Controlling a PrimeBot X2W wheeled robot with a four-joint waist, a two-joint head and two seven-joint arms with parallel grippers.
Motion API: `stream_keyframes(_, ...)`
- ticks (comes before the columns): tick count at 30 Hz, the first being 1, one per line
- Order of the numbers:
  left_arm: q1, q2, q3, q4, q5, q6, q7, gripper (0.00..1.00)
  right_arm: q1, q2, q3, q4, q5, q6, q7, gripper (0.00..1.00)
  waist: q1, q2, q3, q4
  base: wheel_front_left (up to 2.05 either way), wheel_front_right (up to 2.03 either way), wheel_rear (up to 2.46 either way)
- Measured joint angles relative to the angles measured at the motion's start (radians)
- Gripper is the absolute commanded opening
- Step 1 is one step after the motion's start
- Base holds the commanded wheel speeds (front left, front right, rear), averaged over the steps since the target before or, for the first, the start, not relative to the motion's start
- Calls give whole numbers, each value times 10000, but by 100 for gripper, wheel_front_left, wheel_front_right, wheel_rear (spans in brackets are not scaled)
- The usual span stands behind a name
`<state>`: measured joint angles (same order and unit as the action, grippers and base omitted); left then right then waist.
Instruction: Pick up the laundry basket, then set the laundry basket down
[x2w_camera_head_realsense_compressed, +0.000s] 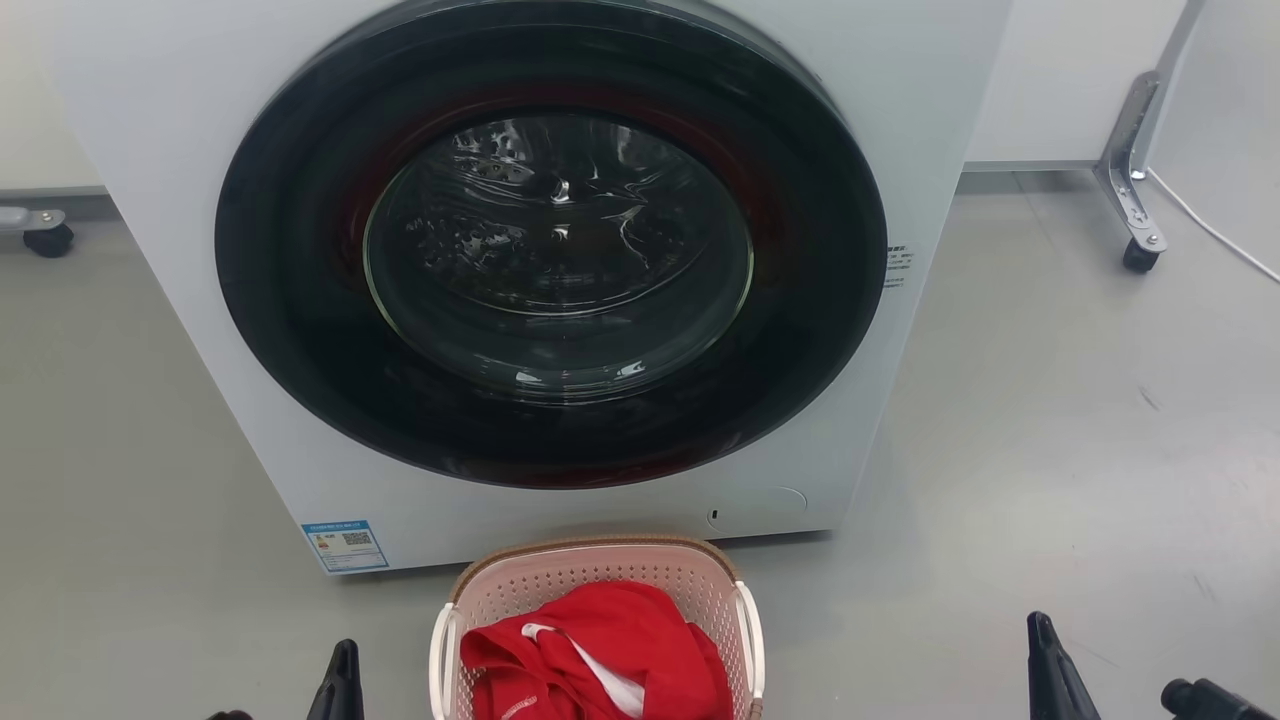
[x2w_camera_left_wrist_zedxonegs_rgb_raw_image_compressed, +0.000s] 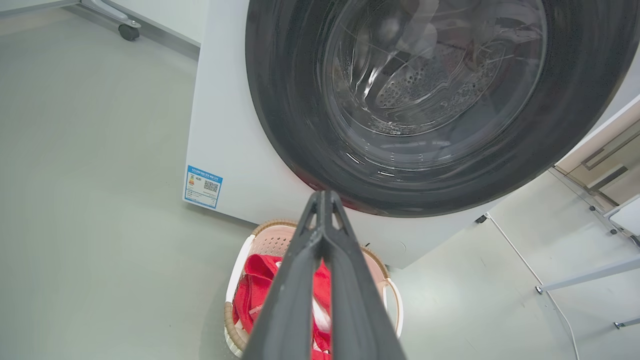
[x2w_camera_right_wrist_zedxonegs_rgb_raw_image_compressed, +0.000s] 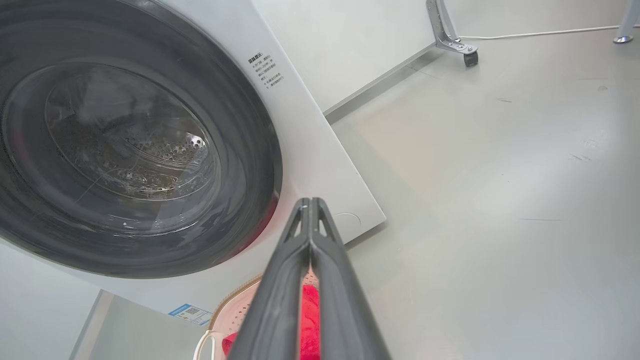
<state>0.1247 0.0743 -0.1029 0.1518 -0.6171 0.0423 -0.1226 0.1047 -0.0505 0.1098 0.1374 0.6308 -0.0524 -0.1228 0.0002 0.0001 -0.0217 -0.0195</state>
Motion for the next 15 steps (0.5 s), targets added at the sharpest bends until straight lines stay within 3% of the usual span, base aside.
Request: stream_keyframes(15,-449,-79,443,336,-2199,-353,596,0,-410,25,-575,364,2215,424,591,0,0,0,54,45,0,0,0)
